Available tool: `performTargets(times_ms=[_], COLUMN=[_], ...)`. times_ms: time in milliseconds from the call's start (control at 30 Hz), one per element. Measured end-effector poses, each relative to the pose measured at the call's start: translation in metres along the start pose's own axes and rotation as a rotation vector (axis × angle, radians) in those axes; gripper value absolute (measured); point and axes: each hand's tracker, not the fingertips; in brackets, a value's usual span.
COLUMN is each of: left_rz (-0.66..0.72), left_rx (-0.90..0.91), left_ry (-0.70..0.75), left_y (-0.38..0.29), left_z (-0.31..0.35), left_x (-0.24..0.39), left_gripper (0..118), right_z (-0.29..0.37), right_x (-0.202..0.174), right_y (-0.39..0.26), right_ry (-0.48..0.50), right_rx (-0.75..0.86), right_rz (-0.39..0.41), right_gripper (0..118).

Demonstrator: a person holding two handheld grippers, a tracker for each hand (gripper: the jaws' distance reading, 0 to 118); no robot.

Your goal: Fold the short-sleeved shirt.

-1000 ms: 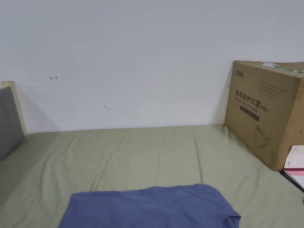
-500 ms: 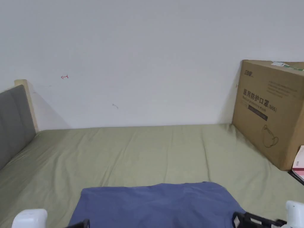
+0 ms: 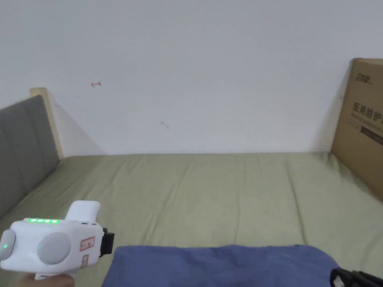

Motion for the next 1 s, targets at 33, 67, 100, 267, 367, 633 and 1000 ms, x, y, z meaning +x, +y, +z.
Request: performTargets(times_ms=[33,67,100,267,367,633,1000], left_rz=[0.006,0.012,0.033,0.064,0.050,0.004,-0.103], left_rx=[-0.029,-0.058,-0.080,-0.146,-0.226,-0.162,0.047], left_ry=[-0.014,-0.013,0.001,0.045,0.112,0.105,0.023], left_y=[0.006,0.010,0.013,0.006,-0.008,-0.030,-0.022], left_z=[-0.026,-0.052,-0.078,-0.174,-0.218,-0.222,-0.114], left_x=[-0.010,-0.020,-0.029,-0.058,-0.066,-0.056,-0.011], left_gripper=[0,8,31,106,107,104,2], right_z=[-0.008,-0.018,-0.027,-0.063,-0.080,-0.098,-0.151], right_x=[0.003,0.007,0.011,0.029,0.038,0.052,0.119], right_y=[-0.001,-0.002,-0.004,-0.017,-0.028,-0.043,0.047], right_ry=[-0.009,-0.015,-0.017,-0.037,-0.051,-0.067,-0.056], right_rx=[-0.018,-0.035,-0.053,-0.114,-0.149,-0.195,-0.102], right_rz=[0.000,-0.006,-0.016,-0.045,-0.043,-0.068,-0.129], right_gripper=[0,0,0,0,0,0,0])
